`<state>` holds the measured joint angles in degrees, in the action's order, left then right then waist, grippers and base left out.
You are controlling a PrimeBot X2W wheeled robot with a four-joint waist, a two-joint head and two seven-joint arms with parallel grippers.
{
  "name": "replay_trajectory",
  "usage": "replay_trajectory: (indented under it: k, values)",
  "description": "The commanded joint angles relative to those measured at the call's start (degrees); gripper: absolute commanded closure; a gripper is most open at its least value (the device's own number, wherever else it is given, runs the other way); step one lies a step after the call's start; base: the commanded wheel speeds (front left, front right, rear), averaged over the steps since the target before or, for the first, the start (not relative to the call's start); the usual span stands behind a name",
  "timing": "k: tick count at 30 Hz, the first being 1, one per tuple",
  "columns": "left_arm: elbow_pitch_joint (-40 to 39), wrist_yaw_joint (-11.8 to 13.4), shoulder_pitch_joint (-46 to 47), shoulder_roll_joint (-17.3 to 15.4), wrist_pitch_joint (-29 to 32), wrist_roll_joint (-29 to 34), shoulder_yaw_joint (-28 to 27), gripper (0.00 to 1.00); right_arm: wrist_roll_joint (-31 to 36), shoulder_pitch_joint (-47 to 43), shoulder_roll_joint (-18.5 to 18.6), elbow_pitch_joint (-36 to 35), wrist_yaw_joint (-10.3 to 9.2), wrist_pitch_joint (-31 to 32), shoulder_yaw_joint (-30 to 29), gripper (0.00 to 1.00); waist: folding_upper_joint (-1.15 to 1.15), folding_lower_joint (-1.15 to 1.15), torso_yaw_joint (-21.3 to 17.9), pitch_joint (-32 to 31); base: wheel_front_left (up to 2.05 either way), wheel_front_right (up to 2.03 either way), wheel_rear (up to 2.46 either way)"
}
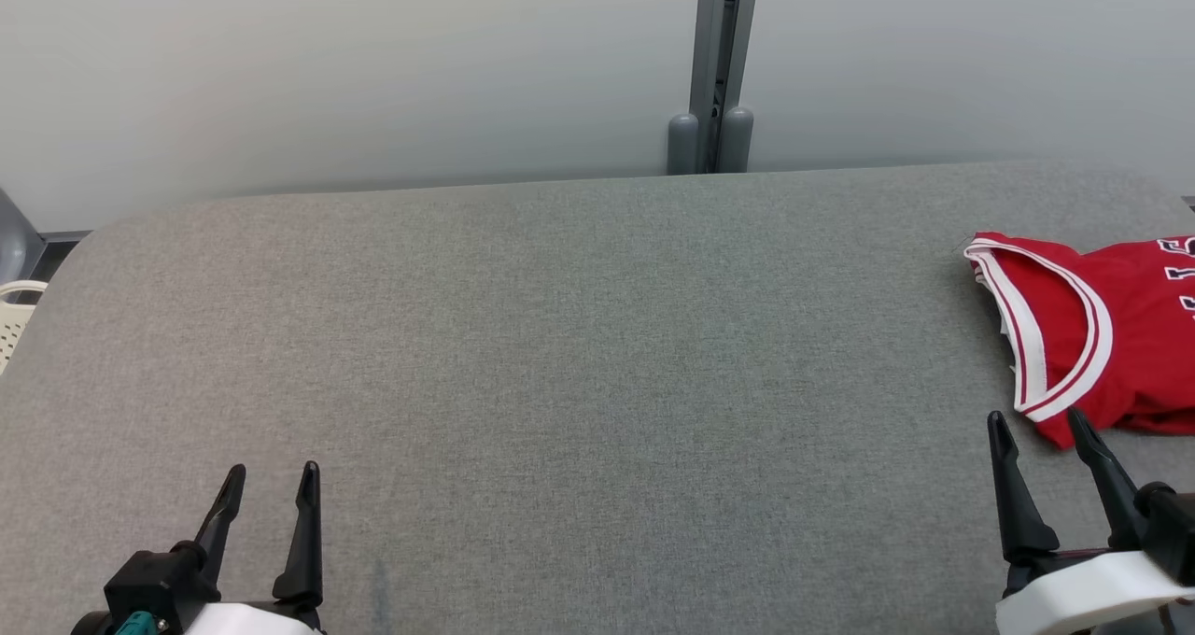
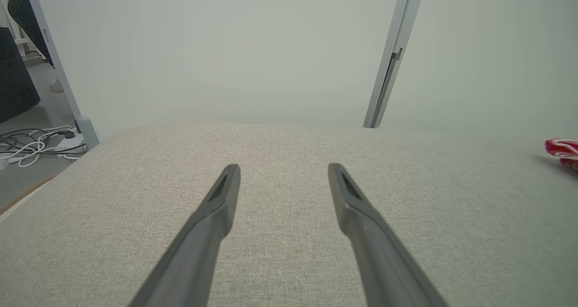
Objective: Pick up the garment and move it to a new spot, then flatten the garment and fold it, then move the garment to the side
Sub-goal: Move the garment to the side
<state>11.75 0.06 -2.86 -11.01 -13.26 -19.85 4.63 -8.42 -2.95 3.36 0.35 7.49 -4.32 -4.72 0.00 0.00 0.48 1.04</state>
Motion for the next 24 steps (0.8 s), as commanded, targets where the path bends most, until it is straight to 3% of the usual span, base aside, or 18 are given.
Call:
replay_trajectory:
  k: [1,24]
  values:
    - [-0.2,0.1,-0.3,-0.3,-0.1,-0.3,0.0,0.00,0.3,-0.7,0.1,-0.6,0.01,0.2,-0.2,0.00,0.00,0.00,-0.2,-0.3,0.00,0.00,0.00]
    - [-0.9,1.1,-2.4,-1.0,0.8,-0.8,1.1,0.00,0.4,-4.7,-0.3,-4.0,0.01,2.8,-0.4,0.00,0.00,0.00,-0.6,-3.2,0.00,0.00,0.00]
